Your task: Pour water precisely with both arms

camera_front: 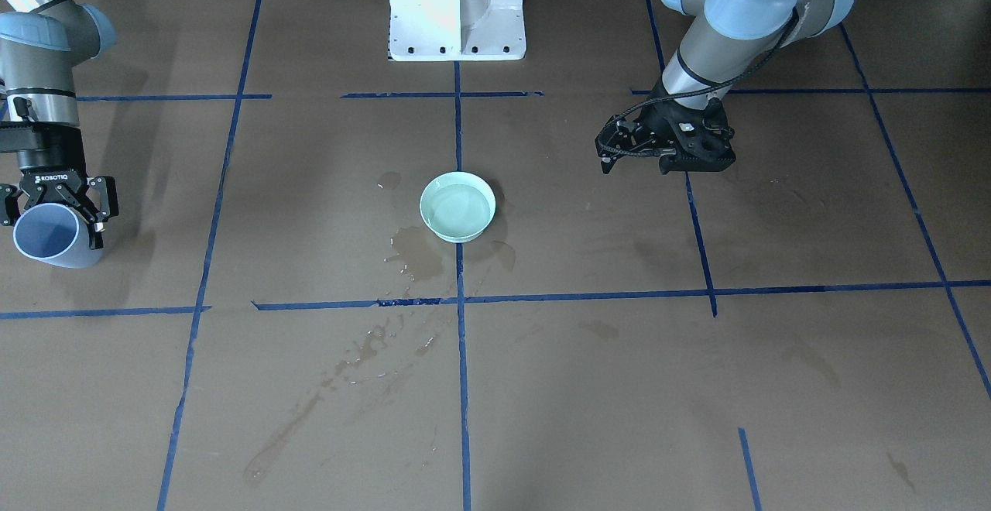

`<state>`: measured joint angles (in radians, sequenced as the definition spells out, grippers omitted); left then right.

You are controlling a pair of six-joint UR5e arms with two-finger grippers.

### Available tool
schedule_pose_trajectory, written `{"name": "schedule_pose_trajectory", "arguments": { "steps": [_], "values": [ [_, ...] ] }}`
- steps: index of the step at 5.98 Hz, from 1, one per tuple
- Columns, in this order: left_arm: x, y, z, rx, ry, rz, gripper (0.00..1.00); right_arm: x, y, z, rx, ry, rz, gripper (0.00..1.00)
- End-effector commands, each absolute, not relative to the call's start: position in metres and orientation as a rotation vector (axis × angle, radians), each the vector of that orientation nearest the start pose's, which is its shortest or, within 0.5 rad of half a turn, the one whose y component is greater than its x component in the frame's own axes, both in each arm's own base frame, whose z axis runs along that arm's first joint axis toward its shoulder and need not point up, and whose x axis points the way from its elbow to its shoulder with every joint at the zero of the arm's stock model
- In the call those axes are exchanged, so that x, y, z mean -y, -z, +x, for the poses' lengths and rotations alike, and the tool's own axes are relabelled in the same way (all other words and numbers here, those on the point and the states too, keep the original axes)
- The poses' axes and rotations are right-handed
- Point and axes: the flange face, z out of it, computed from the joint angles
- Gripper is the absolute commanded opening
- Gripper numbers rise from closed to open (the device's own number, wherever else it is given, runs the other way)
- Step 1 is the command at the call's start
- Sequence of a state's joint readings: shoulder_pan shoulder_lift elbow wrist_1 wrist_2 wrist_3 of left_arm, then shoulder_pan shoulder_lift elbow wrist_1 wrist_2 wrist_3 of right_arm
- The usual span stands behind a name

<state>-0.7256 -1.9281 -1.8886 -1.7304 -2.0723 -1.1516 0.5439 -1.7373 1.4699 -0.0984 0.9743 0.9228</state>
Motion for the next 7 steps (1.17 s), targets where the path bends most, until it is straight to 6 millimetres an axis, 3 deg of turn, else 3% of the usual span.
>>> {"name": "schedule_pose_trajectory", "arguments": {
  "steps": [1,2,3,4,5,6,7],
  "values": [
    [0.453,-0.3,0.382,-0.942,0.074,0.048,1.0,0.382,-0.572,-0.269,0.706,-0.22,1.159,0.09],
    [0.453,-0.299,0.382,-0.942,0.074,0.048,1.0,0.383,-0.552,-0.27,0.676,-0.148,1.191,0.11],
    [0.453,-0.298,0.382,-0.944,0.073,0.05,1.0,0.388,-0.55,-0.284,0.615,-0.093,1.169,0.1],
    [0.453,-0.298,0.382,-0.943,0.074,0.049,1.0,0.403,-0.518,-0.305,0.628,-0.085,1.209,0.09],
    [0.453,-0.296,0.382,-0.947,0.073,0.052,1.0,0.403,-0.49,-0.306,0.592,-0.007,1.278,0.07],
    [0.454,-0.294,0.382,-0.949,0.073,0.053,1.0,0.405,-0.483,-0.311,0.567,0.032,1.3,0.01],
    [0.453,-0.293,0.382,-0.95,0.073,0.054,1.0,0.416,-0.457,-0.331,0.561,0.031,1.297,0.0]
  ]
}}
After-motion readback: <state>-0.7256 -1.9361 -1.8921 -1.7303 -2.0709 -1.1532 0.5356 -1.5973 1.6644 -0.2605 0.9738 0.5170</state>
